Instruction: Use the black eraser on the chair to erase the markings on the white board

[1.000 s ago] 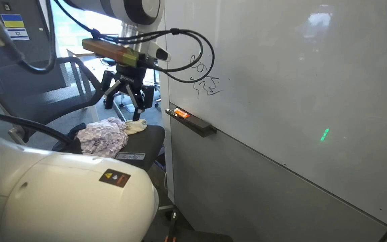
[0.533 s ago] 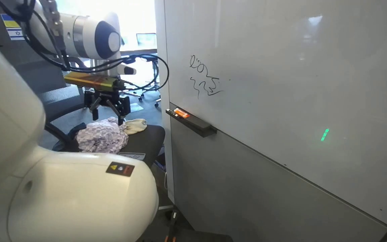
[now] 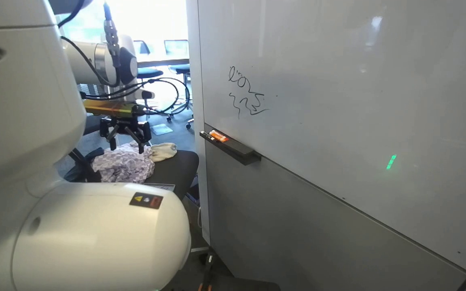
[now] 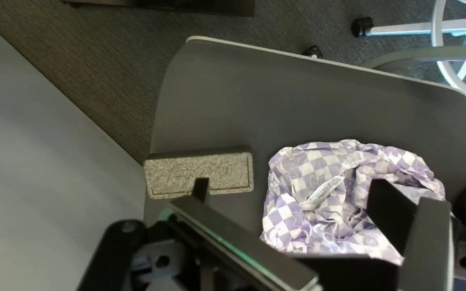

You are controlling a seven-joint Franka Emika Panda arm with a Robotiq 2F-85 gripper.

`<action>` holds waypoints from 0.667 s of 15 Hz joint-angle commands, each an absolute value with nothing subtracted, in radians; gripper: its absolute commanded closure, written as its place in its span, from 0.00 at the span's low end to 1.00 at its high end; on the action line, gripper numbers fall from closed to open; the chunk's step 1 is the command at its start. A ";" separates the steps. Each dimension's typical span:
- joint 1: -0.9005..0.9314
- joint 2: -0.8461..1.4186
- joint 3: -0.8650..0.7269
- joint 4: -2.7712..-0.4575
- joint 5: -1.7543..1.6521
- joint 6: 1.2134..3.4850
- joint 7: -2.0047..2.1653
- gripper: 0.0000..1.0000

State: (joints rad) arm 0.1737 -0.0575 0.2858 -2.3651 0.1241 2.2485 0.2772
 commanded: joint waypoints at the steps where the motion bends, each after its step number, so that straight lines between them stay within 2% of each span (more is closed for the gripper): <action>1: 0.185 0.022 0.268 -2.306 0.018 2.315 0.488 0.00; 10: 0.226 0.158 0.211 -2.274 -0.019 2.407 0.985 0.00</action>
